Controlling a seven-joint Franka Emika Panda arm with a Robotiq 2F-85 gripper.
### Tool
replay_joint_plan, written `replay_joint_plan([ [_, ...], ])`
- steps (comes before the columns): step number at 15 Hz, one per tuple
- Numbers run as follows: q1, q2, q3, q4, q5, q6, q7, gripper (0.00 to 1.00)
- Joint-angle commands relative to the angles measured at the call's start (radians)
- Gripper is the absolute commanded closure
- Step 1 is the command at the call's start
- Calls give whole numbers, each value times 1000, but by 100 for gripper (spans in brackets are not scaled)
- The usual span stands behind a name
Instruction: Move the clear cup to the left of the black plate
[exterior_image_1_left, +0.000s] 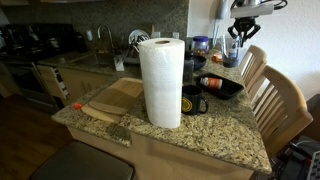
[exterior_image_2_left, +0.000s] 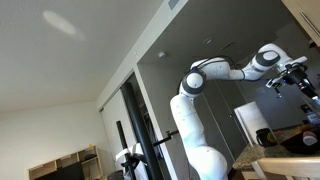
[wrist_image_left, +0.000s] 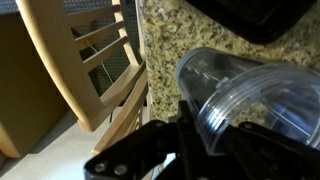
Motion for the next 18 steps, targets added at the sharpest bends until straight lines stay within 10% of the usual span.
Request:
replay_joint_plan([
  [1, 11, -91, 33, -76, -43, -85, -140, 97],
  [18, 6, -481, 180, -458, -357, 302, -39, 97],
])
